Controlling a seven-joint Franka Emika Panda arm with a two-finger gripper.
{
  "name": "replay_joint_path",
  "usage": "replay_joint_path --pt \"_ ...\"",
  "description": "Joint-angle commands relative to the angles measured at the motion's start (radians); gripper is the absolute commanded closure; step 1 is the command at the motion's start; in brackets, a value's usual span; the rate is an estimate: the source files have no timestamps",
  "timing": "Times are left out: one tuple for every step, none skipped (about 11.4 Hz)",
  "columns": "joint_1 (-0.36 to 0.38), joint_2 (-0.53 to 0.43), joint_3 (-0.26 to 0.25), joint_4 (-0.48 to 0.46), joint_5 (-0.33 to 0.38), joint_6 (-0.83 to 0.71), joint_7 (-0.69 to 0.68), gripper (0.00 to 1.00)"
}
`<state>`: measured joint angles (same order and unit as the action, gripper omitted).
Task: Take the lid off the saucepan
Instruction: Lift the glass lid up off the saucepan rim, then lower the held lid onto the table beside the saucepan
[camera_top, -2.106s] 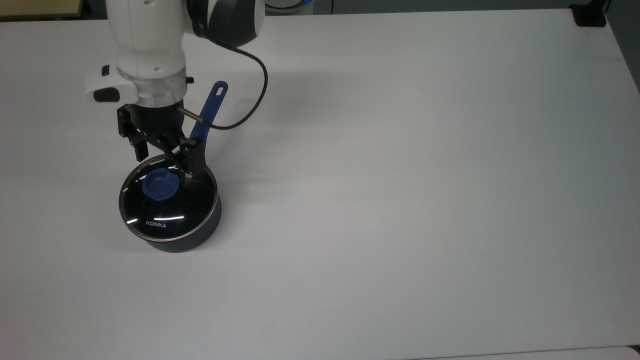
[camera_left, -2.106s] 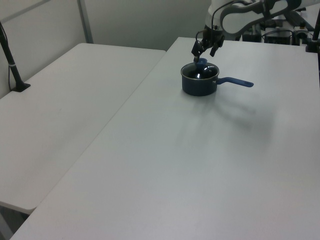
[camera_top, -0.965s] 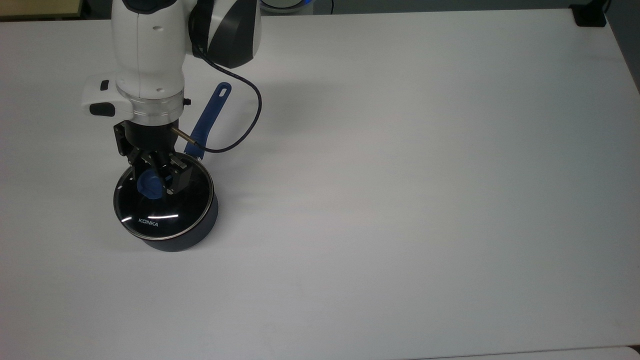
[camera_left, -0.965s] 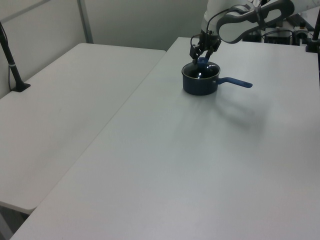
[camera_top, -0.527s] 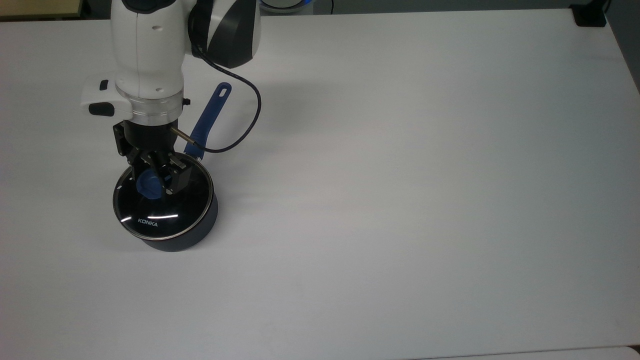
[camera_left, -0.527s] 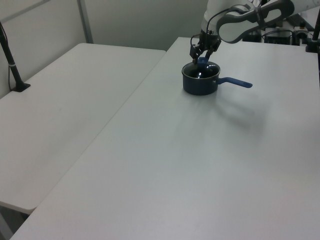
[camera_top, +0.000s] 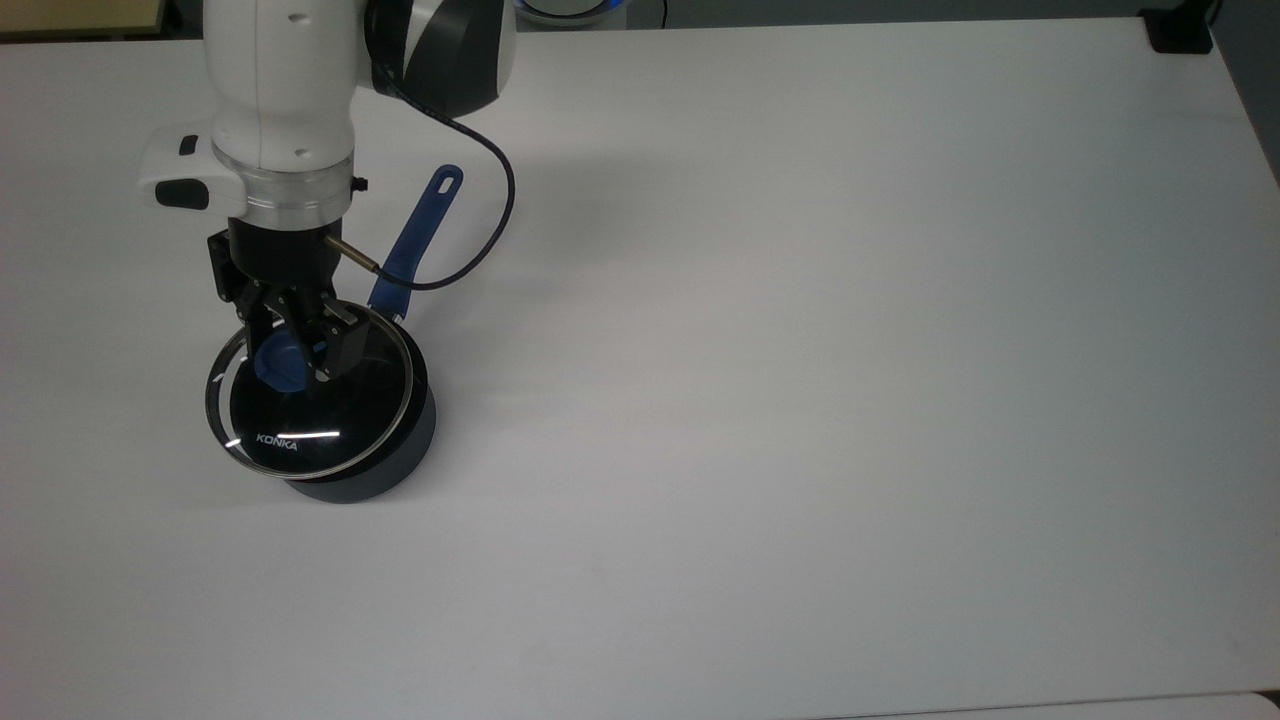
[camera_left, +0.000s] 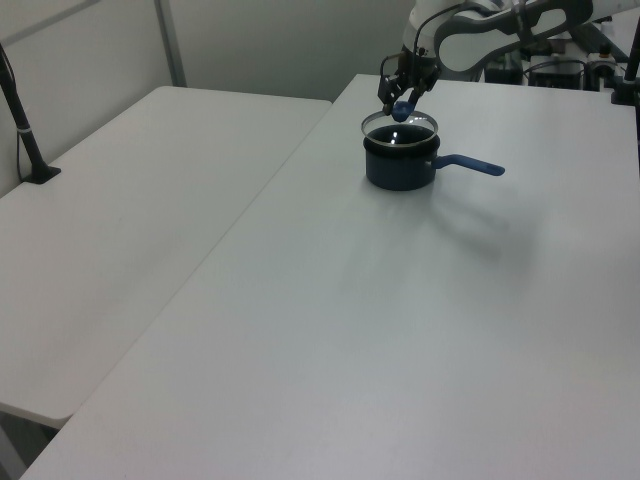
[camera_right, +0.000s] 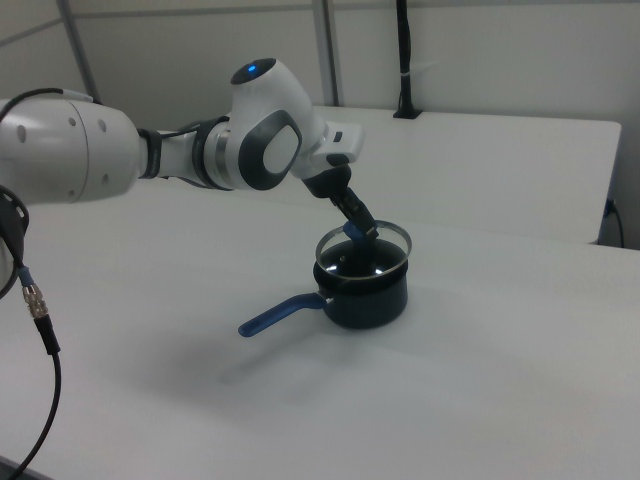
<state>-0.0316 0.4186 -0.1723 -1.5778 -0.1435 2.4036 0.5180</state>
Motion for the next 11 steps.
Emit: replay_joint_path --pt "0.010 -0.108 0.037 -0.017 -0.018 -0.139 -0.035 0.40" --pt "0.010 -0.133 0.077 -0.019 -0.018 -0.211 -0.051 0.40" --pt "0.010 -0.167 0.121 -0.025 -0.018 -0.265 -0.059 0.40" --pt "0.012 -0.200 0.167 -0.039 -0.019 -0.315 -0.064 0.40" --pt "0.012 -0.245 0.210 -0.071 -0.019 -0.355 -0.064 0.40" --pt "0.012 -0.295 0.261 -0.130 -0.019 -0.386 -0.064 0.40" --pt "0.007 -0.344 0.319 -0.202 -0.018 -0.395 -0.062 0.40" --pt "0.001 -0.386 0.367 -0.270 -0.018 -0.396 -0.062 0.40" --pt "-0.001 -0.420 0.390 -0.340 -0.016 -0.396 -0.062 0.40" --pt "0.002 -0.446 0.405 -0.406 -0.016 -0.393 -0.065 0.41" --pt "0.001 -0.458 0.422 -0.465 -0.016 -0.388 -0.085 0.43"
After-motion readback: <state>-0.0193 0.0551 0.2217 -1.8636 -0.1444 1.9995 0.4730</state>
